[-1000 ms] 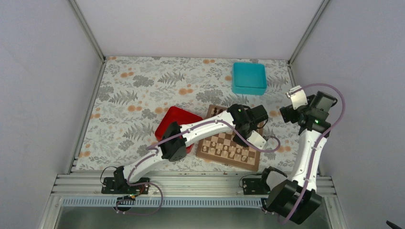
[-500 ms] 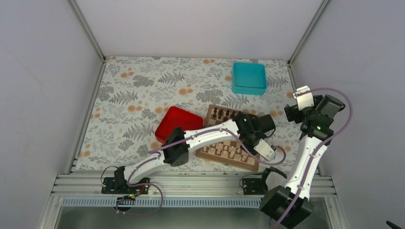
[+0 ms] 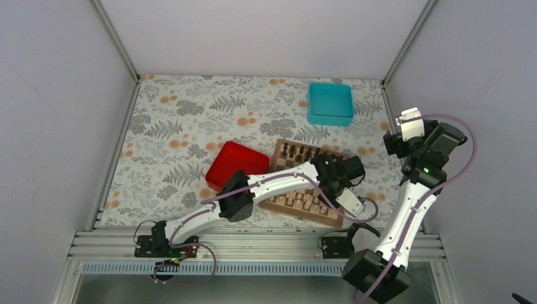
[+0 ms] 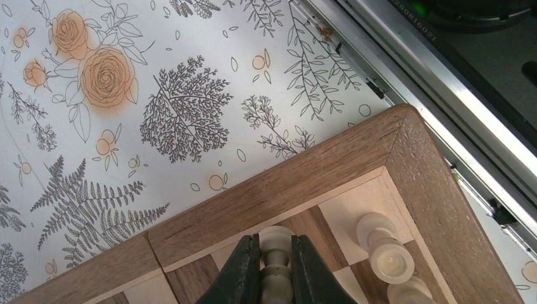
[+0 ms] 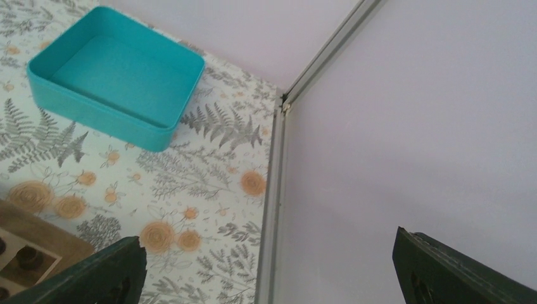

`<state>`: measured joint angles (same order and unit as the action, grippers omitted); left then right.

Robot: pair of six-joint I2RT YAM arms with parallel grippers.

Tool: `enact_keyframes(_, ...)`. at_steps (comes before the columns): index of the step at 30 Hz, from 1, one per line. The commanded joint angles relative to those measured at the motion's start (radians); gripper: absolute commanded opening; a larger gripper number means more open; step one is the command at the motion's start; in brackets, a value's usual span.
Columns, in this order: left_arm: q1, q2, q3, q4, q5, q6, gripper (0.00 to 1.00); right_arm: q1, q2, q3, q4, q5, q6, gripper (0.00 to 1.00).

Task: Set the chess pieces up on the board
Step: Place the chess piece on the chessboard.

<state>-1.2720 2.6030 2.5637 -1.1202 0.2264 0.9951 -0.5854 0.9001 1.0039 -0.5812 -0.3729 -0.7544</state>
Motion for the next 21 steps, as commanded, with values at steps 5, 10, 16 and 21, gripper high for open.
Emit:
enact_keyframes(5,0.002,0.024,-0.002,-0.022,-0.015,0.033,0.02,-0.014,-0.002,0.085,0.017,-0.029,0.026,1.00)
enact_keyframes(10,0.003,0.035,-0.012,-0.028,-0.049,0.043,0.02,-0.014,-0.003,0.111,0.005,-0.030,0.019,1.00)
enact_keyframes(16,0.005,0.041,-0.011,-0.036,-0.047,0.042,0.02,-0.014,-0.003,0.144,-0.011,-0.036,0.010,1.00)
enact_keyframes(21,0.004,0.044,-0.006,-0.046,-0.042,0.044,0.02,-0.014,-0.002,0.147,-0.018,-0.041,0.002,1.00)
